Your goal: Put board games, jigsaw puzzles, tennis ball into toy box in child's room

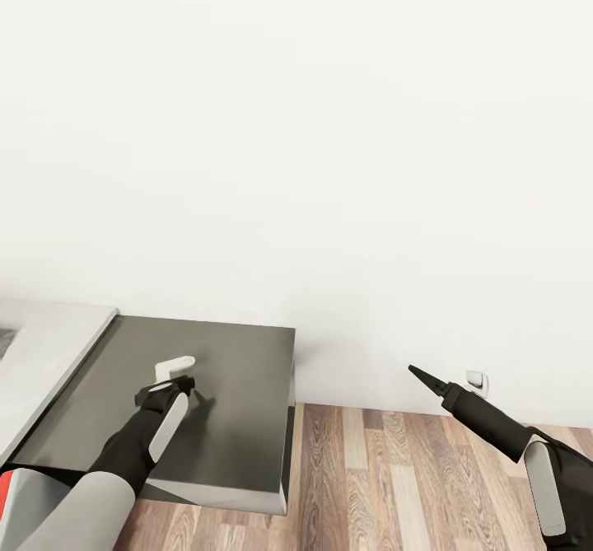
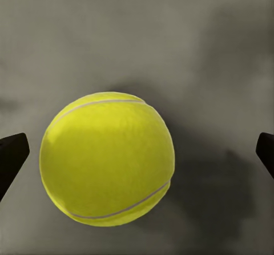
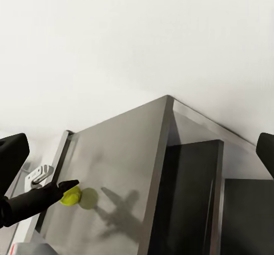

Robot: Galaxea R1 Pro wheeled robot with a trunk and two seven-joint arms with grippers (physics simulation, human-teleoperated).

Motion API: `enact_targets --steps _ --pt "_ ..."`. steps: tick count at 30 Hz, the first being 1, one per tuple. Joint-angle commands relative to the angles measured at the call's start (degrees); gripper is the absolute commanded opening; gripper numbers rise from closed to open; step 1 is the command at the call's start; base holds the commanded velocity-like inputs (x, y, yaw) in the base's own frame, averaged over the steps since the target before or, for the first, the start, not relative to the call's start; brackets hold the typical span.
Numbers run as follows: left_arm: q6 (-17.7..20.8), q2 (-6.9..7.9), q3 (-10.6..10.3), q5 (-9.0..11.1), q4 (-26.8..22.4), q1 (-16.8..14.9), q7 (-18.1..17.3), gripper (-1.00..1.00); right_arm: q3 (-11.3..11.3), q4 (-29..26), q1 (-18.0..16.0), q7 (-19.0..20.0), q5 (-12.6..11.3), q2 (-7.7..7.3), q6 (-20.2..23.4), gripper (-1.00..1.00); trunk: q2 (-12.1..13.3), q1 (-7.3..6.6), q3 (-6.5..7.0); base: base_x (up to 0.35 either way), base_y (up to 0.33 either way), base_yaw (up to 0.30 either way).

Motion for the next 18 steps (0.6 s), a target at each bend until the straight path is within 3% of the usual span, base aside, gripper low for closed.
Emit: enact_targets --steps 1,18 --pt "0.2 0.08 -0.3 0.5 -0.1 0.0 0.5 1.0 -0.1 0.0 0.0 0.1 -0.2 0.0 0.3 1.0 -0.1 0.03 -0.1 0.0 0.0 0.0" --pt "0.2 0.06 -0.3 0.5 -0.1 0.0 0.5 1.0 -0.1 0.0 0.0 0.1 -0.1 0.0 0.3 1.0 -0.1 0.03 -0.1 0.0 0.017 0.0"
